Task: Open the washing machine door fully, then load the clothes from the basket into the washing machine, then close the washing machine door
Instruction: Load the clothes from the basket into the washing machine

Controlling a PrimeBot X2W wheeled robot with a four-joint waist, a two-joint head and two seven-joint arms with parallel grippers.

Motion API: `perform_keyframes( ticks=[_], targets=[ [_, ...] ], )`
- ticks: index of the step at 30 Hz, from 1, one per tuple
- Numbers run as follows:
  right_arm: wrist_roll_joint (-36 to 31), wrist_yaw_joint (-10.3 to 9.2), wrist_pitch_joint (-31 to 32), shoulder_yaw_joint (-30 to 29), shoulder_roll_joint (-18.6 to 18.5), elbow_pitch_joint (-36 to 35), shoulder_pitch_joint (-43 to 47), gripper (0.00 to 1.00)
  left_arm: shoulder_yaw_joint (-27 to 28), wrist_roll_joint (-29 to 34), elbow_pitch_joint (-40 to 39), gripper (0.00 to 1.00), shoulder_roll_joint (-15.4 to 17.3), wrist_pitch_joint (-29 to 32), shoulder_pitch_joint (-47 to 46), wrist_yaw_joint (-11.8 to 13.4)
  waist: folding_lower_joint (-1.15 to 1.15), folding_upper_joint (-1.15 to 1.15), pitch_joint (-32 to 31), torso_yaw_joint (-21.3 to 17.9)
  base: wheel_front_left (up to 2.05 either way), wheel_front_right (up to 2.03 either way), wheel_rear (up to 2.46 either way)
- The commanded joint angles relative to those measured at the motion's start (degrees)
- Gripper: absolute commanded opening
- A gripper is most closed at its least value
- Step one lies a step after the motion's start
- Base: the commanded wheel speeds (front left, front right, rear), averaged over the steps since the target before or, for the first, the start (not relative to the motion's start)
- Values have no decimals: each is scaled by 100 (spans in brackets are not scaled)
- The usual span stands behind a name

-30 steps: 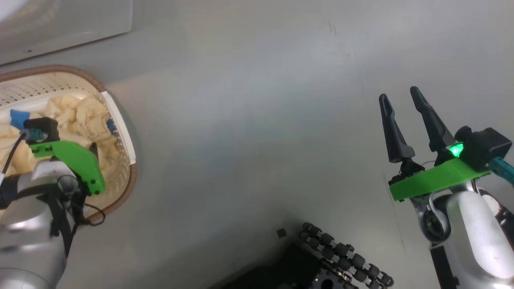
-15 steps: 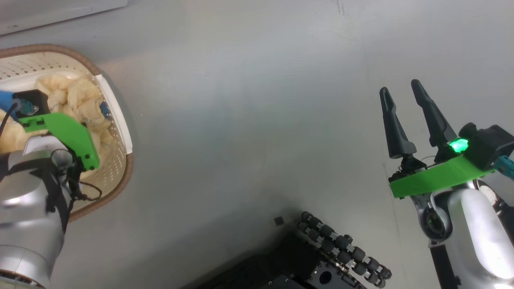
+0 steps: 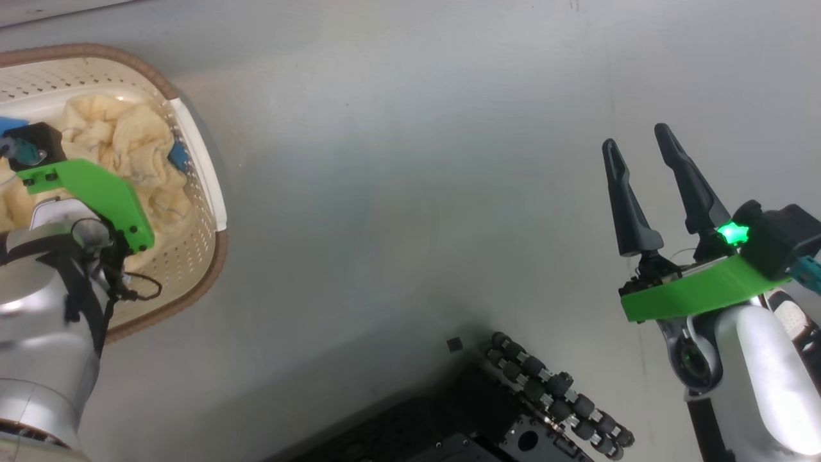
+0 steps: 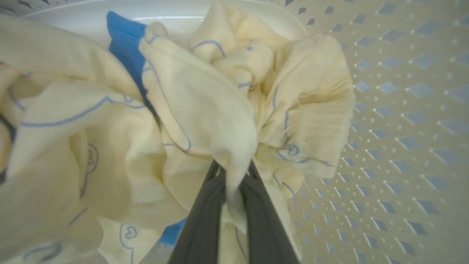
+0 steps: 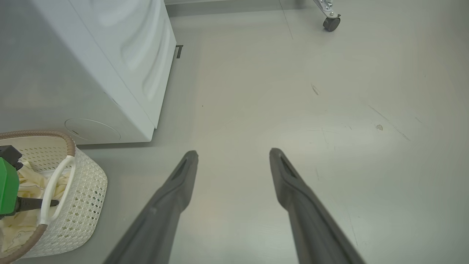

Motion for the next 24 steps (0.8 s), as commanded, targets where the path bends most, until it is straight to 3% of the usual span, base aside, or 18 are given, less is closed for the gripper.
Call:
perform_keyframes(
  ticks=[1, 18, 24],
  targets=[
    [-8, 0, -56, 45, -36, -147, 231, 100, 122, -19, -12, 0, 148, -14, 26, 26, 0, 0, 4, 9, 0, 0, 0],
    [127, 0, -56, 282, -36, 118, -365, 100, 184, -234, -9, 0, 268, -545, 359, -346, 0, 0, -546, -53, 0, 0, 0],
    [-78, 0, -56, 159, -36, 301, -418, 100, 91, -289, -29, 0, -21, -873, 658, -464, 0, 0, -1180, 312, 0, 0, 0]
  ],
)
